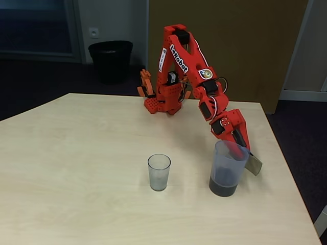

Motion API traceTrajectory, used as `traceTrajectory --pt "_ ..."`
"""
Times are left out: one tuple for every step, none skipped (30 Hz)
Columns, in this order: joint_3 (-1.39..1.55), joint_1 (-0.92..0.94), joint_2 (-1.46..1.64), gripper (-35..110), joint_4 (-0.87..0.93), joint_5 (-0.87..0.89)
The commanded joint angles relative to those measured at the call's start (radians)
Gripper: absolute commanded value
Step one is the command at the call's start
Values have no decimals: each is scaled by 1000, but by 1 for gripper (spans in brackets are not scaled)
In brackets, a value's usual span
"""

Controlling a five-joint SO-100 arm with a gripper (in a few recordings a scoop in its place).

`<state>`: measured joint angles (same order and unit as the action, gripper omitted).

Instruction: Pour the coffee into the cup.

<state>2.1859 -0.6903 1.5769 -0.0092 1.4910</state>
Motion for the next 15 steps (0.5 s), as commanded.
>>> traceTrajectory --pt "58 -8 83 0 21 15" --pt "75 -6 100 0 25 15" --pt "94 -5 115 0 26 15" --pt "106 -3 129 0 31 15" --pt "120 -2 143 0 34 14" --pt "135 0 158 0 37 14" --pt "152 2 175 0 40 14" --pt "169 3 192 0 44 14" --pt "184 3 210 0 48 11" --pt "199 5 230 0 55 11" --pt "213 8 250 0 66 8" --pt "224 9 268 0 75 5" --pt "229 12 285 0 91 5" --pt "230 15 298 0 104 0" --pt "230 20 310 0 117 -8"
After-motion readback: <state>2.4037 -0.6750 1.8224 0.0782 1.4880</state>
